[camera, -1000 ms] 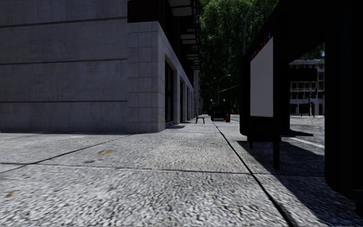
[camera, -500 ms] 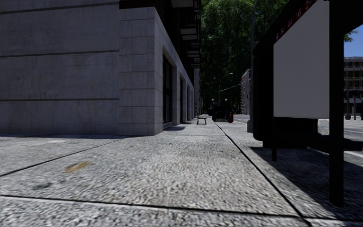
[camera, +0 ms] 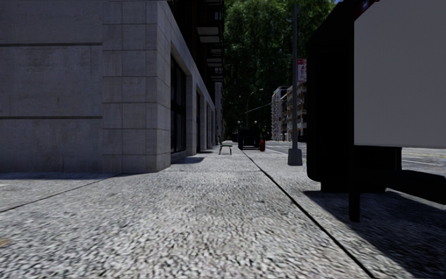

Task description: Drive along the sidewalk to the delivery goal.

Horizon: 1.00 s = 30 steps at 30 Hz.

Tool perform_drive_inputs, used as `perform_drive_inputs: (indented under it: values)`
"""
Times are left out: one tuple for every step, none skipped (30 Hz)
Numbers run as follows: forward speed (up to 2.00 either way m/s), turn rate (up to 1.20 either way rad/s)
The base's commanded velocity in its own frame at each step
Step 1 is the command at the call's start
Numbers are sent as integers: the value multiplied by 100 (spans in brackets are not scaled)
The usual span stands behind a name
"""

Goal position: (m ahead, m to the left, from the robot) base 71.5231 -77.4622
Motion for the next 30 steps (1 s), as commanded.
perform_drive_inputs:
  values:
    - [200, -57]
    - [200, -58]
    - [200, -58]
    - [200, -58]
    - [200, -58]
    - [200, -58]
    - [200, -58]
    - [200, -58]
    - [200, -58]
    - [200, -58]
    - [200, -14]
    - [200, -14]
    - [200, 0]
    - [200, 0]
    - [200, 0]
    - [200, 0]
    - [200, 0]
    - [200, 0]
    - [200, 0]
    - [200, 0]
    - [200, 0]
    - [200, 0]
    - [200, 0]
    - [200, 0]
    - [200, 0]
    - [200, 0]
    - [200, 0]
    - [200, 0]
    - [200, 0]
    - [200, 0]
